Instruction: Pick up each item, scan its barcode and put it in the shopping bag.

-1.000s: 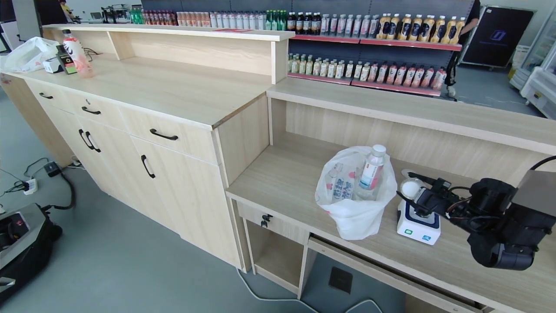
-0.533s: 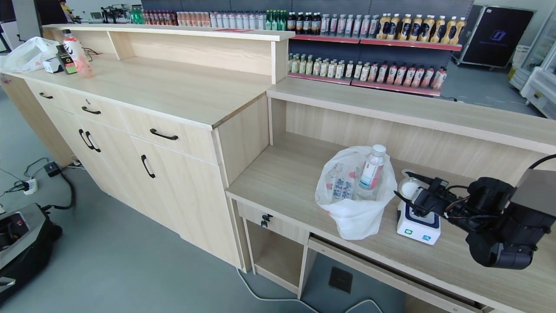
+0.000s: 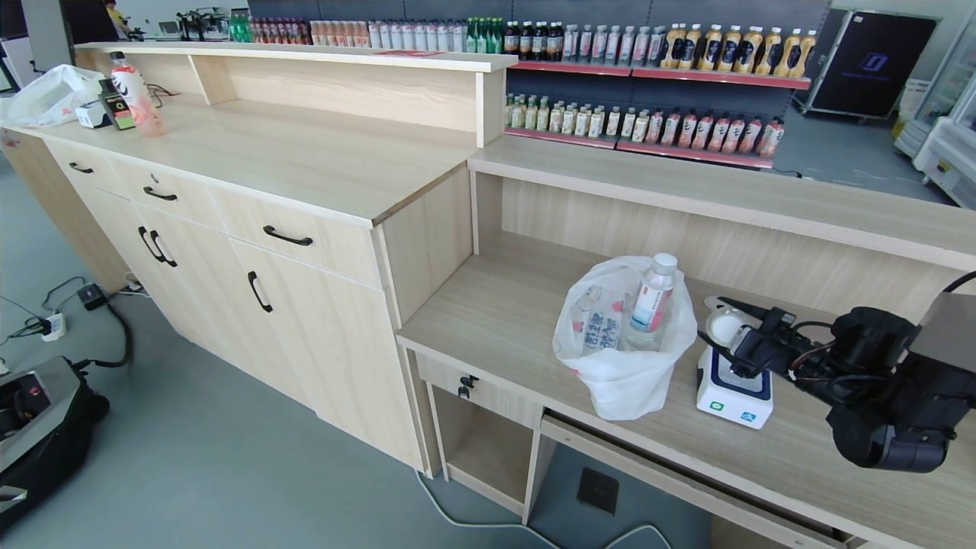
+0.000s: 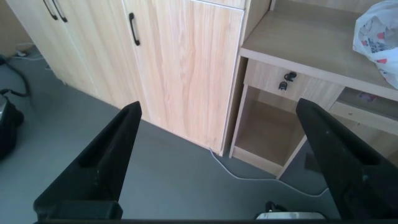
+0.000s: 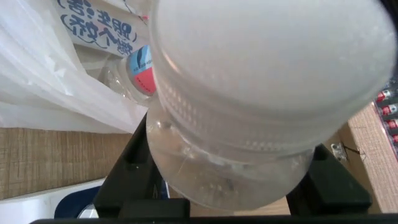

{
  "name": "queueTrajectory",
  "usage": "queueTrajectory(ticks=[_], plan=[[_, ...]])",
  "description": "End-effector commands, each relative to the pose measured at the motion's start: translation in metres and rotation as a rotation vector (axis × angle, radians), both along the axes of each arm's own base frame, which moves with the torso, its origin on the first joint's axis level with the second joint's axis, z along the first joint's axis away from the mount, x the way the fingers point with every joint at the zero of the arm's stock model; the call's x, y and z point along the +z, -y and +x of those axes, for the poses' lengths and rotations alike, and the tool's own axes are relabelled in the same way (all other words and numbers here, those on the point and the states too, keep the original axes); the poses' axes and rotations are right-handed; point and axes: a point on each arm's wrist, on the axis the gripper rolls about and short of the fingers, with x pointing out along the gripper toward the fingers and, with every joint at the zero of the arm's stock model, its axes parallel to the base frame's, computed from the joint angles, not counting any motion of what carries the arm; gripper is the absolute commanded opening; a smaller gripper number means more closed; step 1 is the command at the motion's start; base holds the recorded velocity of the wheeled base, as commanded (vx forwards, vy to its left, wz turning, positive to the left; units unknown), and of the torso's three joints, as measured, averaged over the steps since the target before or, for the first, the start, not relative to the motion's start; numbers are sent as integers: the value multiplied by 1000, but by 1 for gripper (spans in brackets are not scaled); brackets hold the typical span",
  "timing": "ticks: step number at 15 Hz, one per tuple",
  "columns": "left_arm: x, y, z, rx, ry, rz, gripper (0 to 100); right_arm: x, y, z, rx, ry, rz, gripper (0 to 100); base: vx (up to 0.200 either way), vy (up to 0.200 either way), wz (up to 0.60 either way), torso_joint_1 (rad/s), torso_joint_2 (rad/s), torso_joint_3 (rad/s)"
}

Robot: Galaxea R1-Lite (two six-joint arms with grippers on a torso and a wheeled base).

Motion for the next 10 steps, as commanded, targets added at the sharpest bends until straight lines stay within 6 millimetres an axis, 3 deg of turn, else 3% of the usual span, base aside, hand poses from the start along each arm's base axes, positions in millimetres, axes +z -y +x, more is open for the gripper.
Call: queueTrajectory(ticks=[1, 4, 7, 9, 10], plan=[[0, 0, 0, 0, 1, 1, 100, 5, -1, 0, 2, 14, -2, 0, 0, 0, 0, 0, 0, 0], [0, 0, 0, 0, 1, 1, 100, 45, -10, -7, 23, 67, 74, 0, 0, 0, 0, 0, 0, 0], [0, 0, 0, 0, 1, -1, 100, 117, -22, -46, -1, 40, 257, 0, 0, 0, 0, 0, 0, 0], [0, 0, 0, 0, 1, 1, 100, 136, -20, -73, -57, -10, 363, 0, 0, 0, 0, 0, 0, 0], [0, 0, 0, 0, 1, 1, 100, 136, -20, -73, -57, -10, 363, 0, 0, 0, 0, 0, 0, 0]])
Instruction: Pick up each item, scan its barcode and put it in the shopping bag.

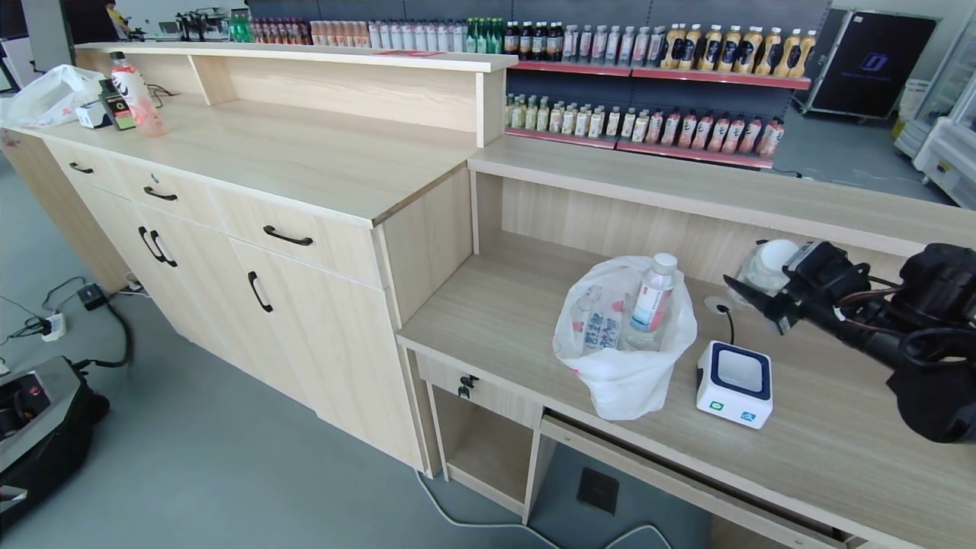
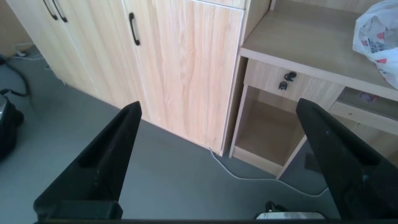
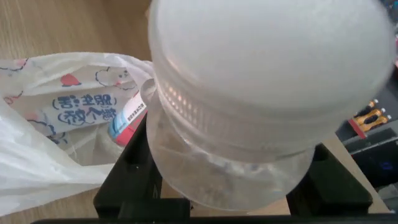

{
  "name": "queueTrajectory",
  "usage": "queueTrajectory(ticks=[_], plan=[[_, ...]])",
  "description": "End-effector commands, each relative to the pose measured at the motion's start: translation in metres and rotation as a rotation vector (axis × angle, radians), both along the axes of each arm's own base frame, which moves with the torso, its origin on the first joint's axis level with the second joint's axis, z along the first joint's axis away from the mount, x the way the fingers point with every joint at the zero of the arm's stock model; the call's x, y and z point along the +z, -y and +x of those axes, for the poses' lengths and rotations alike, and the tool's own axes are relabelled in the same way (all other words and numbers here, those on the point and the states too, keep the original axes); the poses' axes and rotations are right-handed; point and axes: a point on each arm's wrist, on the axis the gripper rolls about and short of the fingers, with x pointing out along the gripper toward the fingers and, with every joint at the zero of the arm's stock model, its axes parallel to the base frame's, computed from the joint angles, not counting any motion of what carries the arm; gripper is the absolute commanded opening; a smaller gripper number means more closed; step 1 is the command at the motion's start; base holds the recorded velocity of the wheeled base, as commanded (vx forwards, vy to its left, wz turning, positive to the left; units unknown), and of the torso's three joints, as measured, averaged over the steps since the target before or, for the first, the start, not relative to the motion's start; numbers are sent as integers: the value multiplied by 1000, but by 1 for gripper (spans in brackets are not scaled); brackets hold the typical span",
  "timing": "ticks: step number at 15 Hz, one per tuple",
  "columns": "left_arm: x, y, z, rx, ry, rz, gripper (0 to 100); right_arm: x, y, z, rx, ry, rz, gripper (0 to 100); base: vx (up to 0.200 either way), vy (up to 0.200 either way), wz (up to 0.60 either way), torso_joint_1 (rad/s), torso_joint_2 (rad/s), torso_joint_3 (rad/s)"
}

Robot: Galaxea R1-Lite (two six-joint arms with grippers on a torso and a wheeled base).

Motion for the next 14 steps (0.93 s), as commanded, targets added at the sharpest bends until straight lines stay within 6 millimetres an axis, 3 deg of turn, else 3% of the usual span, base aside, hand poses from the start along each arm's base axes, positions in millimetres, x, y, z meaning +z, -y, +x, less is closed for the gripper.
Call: queueTrajectory(ticks=[1, 10, 14], plan=[[0, 0, 0, 0, 1, 1, 100, 34, -1, -39, -44, 29, 61, 0, 0, 0, 0, 0, 0, 0], [0, 0, 0, 0, 1, -1, 100, 28, 20, -50, -124, 5, 56, 0, 0, 0, 0, 0, 0, 0], [0, 0, 0, 0, 1, 1, 100, 29, 11, -44, -134, 37, 65, 0, 0, 0, 600, -1, 4, 0]])
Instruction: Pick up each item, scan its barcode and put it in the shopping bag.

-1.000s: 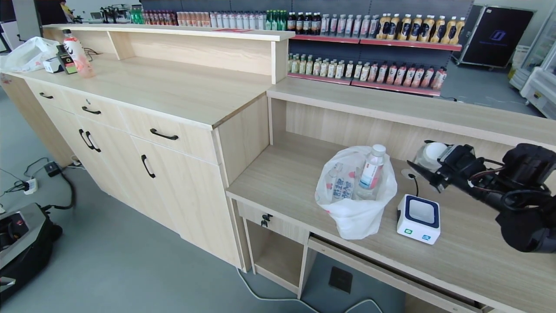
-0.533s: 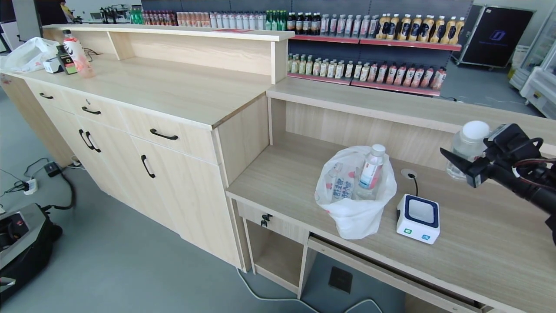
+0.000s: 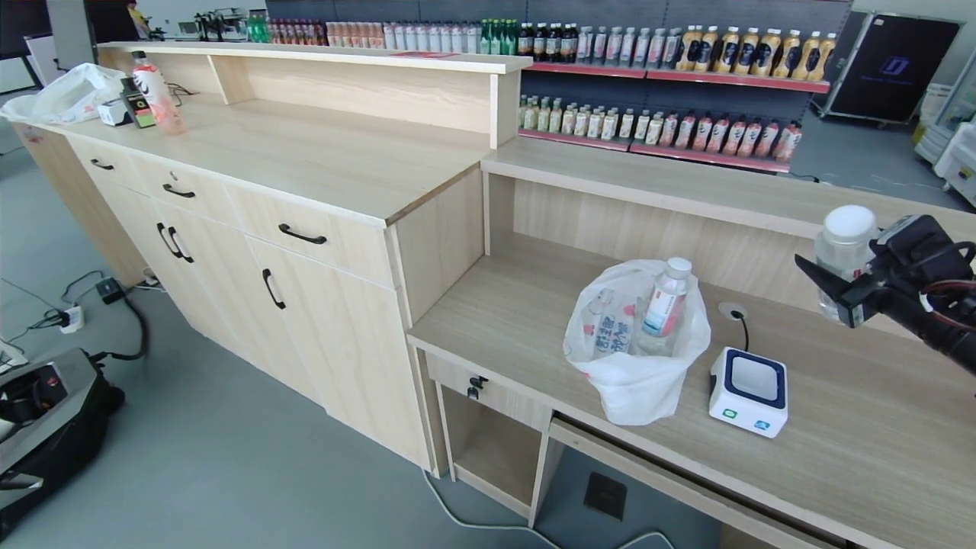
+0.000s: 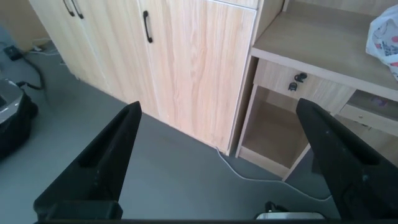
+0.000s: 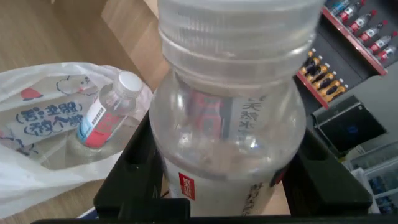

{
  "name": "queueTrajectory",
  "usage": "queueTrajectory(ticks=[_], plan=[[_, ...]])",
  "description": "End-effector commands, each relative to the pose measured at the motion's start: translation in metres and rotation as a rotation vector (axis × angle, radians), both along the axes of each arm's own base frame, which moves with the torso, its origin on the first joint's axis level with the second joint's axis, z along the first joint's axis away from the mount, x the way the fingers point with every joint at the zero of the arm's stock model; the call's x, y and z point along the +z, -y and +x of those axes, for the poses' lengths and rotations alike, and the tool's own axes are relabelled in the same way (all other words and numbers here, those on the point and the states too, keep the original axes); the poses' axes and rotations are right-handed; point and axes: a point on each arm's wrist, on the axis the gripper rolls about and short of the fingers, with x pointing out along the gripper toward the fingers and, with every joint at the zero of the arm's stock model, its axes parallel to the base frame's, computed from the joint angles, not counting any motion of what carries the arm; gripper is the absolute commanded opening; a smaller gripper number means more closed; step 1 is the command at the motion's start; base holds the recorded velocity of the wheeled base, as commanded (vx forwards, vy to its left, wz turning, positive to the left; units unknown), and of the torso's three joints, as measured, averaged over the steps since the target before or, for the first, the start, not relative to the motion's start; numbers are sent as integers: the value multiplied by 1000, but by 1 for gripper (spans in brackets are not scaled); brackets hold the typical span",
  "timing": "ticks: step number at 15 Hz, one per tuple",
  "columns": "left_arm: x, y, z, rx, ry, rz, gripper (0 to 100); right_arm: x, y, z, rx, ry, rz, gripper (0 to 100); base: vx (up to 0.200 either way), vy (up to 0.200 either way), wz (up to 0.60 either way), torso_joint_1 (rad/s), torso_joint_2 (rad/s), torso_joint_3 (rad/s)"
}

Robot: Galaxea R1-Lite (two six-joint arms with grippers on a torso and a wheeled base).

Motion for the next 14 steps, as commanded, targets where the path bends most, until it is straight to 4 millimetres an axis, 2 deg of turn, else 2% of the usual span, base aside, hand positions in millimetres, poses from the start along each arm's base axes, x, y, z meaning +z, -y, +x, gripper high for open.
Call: queueTrajectory(ticks=[1, 3, 4, 5, 8, 11, 14], plan=[[0, 0, 0, 0, 0, 1, 100, -3, -16, 9, 1, -1, 55, 0, 0, 0, 600, 12, -2, 2], [0, 0, 0, 0, 0, 0, 100, -7, -28, 19, -14, 8, 92, 0, 0, 0, 600, 7, 5, -2], [0, 0, 0, 0, 0, 0, 100, -16, -37, 29, 20, -17, 160, 0, 0, 0, 600, 2, 2, 2], [0, 0, 0, 0, 0, 0, 100, -20, -41, 33, 35, -30, 184, 0, 0, 0, 0, 0, 0, 0], [0, 0, 0, 0, 0, 1, 100, -64, -41, 57, -39, -173, 358, 0, 0, 0, 0, 0, 0, 0], [0, 0, 0, 0, -1, 1, 100, -93, -45, 81, -112, -211, 548, 0, 0, 0, 0, 0, 0, 0], [0, 0, 0, 0, 0, 1, 100, -120, -51, 87, -126, -270, 626, 0, 0, 0, 0, 0, 0, 0]])
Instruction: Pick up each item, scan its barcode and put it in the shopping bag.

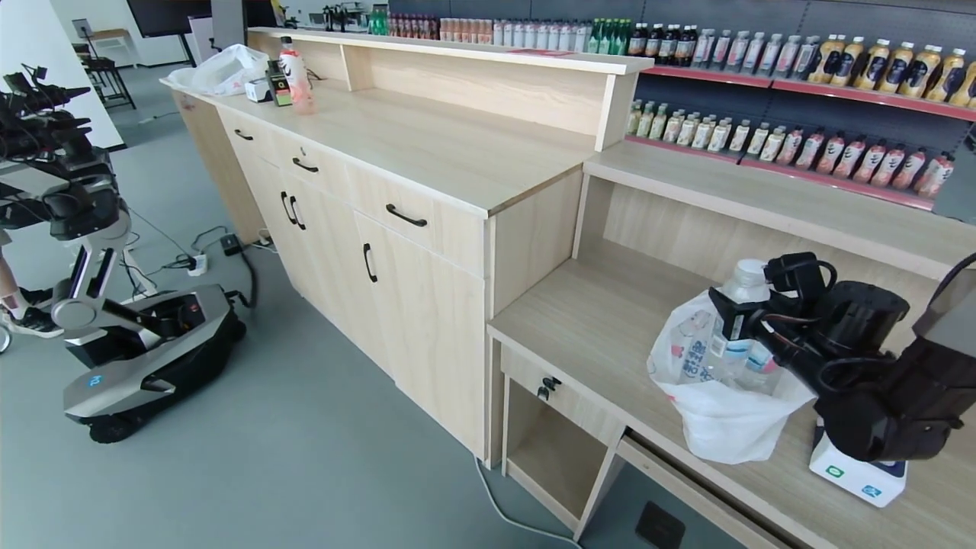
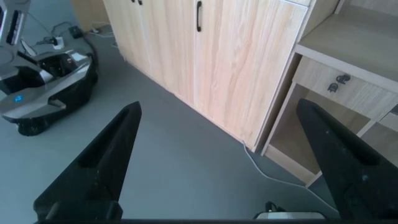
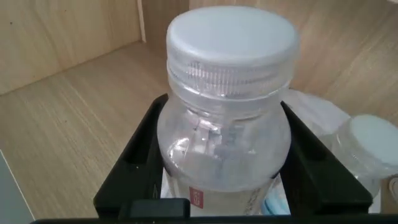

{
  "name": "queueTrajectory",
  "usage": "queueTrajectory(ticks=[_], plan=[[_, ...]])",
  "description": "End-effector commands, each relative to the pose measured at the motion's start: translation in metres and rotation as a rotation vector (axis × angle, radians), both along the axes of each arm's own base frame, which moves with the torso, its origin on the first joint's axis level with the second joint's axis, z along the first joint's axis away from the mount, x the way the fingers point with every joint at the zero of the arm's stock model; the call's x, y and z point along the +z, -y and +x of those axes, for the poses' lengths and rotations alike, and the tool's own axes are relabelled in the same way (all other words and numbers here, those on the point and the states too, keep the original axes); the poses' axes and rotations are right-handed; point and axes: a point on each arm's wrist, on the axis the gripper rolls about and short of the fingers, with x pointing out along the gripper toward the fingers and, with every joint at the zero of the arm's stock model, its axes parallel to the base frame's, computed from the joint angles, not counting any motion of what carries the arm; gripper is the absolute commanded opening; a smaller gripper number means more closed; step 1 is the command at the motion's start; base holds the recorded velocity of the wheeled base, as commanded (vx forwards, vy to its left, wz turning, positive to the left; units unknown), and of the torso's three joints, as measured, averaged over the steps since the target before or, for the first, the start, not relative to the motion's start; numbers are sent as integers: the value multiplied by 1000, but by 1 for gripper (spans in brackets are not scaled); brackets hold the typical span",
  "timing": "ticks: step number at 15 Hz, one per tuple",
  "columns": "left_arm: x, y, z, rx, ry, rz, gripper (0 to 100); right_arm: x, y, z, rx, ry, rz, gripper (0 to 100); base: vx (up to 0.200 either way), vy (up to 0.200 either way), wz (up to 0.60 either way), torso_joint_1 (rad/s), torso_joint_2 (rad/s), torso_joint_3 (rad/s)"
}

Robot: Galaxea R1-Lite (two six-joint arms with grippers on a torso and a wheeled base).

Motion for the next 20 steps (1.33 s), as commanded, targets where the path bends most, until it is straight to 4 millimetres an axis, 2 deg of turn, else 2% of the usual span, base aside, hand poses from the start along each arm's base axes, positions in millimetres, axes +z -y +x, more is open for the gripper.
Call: queueTrajectory(ticks=[1, 6, 9, 12, 16, 17, 20], plan=[[0, 0, 0, 0, 0, -1, 100, -38, -9, 10, 25, -74, 42, 0, 0, 0, 0, 0, 0, 0], [0, 0, 0, 0, 0, -1, 100, -65, -21, 19, 50, -113, 38, 0, 0, 0, 0, 0, 0, 0], [0, 0, 0, 0, 0, 1, 100, -80, -21, 20, 17, -149, 33, 0, 0, 0, 0, 0, 0, 0], [0, 0, 0, 0, 0, -1, 100, -75, -18, 21, 8, -136, 34, 0, 0, 0, 0, 0, 0, 0], [0, 0, 0, 0, 0, -1, 100, -52, -8, 17, -14, -96, 37, 0, 0, 0, 0, 0, 0, 0], [0, 0, 0, 0, 0, -1, 100, -50, -7, 16, -15, -96, 37, 100, 0, 0, 0, 0, 0, 0], [0, 0, 0, 0, 0, 1, 100, -41, -6, 10, -11, -99, 45, 100, 0, 0, 0, 0, 0, 0]])
